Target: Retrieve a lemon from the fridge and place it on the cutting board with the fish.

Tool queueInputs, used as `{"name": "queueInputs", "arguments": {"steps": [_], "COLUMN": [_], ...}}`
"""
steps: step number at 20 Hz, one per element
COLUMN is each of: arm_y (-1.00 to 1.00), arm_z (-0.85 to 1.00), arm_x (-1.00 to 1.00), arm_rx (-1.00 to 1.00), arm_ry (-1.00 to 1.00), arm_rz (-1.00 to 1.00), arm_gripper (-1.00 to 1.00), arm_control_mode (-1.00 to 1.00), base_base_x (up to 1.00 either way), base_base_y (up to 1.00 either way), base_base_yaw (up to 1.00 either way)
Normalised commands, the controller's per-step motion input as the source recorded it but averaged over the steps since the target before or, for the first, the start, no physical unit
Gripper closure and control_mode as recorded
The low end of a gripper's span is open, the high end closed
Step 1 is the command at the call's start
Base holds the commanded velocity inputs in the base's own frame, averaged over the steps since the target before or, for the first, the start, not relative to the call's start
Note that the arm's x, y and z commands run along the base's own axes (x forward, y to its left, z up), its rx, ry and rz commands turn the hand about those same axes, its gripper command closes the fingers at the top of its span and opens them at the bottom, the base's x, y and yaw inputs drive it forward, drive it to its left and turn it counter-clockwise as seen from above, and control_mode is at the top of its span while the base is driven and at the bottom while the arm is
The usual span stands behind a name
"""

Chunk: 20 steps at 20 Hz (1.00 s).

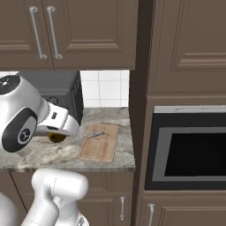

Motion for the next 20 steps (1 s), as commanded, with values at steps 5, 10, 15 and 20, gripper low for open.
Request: {"name": "queueInputs", "arguments": {"steps": [5,10,15,20], "arm_y": [-0.06,0.0,-0.04,-0.01], "arm_z": [-0.43,-0.32,-0.37,-0.18], "arm_x": [0.2,0.42,0.61,0.49], "arm_rx": [-0.01,-0.1,-0.06,0.0], "arm_ry": [0.01,0.01,0.03,0.01], "arm_rz": [0.0,0.04,0.11,0.21], "arm_gripper": [1.0,1.0,1.0,1.0], "arm_control_mode": [-1.0,-1.0,-1.0,-1.0], "base_base_x": [0.0,0.0,0.0,0.0], "base_base_y": [0.0,0.0,0.0,0.0], "base_base_yaw": [0.0,0.0,0.0,0.0]}}
